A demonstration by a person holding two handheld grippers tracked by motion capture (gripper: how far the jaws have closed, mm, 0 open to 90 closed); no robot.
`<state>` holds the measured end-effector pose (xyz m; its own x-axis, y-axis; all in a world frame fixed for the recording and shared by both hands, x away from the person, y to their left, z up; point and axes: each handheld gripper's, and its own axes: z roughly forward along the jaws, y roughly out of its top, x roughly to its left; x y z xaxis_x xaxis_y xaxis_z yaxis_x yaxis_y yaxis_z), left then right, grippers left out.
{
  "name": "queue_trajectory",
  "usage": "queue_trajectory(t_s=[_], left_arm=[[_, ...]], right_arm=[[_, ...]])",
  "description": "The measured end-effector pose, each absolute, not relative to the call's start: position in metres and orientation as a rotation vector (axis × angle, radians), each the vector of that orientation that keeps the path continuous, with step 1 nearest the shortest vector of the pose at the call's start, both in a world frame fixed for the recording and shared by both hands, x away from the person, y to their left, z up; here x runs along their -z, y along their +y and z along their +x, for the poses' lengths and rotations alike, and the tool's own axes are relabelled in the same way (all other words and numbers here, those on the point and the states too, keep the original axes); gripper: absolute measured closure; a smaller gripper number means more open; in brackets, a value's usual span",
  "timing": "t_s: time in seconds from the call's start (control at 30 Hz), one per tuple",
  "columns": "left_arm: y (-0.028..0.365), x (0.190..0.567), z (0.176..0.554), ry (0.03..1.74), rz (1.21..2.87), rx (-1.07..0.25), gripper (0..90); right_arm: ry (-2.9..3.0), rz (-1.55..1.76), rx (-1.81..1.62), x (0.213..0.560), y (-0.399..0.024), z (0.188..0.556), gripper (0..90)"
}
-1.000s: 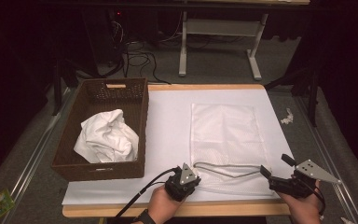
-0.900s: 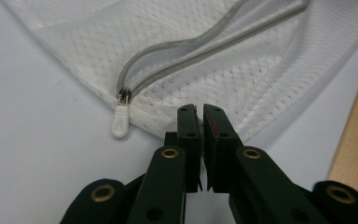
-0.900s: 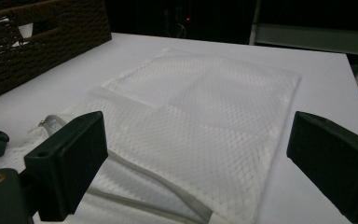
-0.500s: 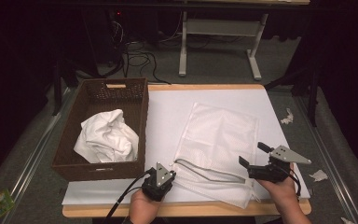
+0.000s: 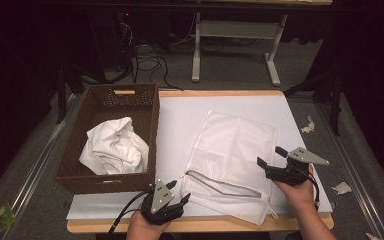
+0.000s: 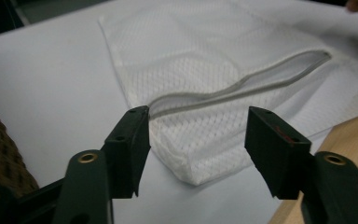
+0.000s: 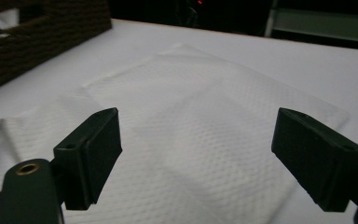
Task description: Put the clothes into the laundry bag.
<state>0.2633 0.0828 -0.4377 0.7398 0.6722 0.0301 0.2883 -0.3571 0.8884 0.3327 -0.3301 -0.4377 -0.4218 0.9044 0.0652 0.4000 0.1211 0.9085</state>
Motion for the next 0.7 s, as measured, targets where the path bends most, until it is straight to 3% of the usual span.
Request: queue_trajectory(t_s=[0.2,0.37,0.5,0.67,0.7], left_arm=[[0.100,0.441,0.269,0.733,1.896,-0.426,27.9],[0.105,0.437,0.273,0.703,1.868,-0.383,29.4],[0.105,0.436,0.271,0.672,1.862,-0.378,30.4],[0.100,0.437,0.270,0.644,1.877,-0.391,30.6],[0.099,0.437,0.270,0.640,1.885,-0.395,30.6]], right_arm=[[1.870,1.369,-1.143,0.447,-0.346,0.363,26.9],[1.875,1.500,-0.999,0.456,-0.367,0.408,48.7],[1.853,1.585,-0.971,0.464,-0.376,0.430,57.3],[1.872,1.631,-0.898,0.473,-0.380,0.453,59.0],[1.861,1.613,-0.859,0.475,-0.378,0.457,63.0]])
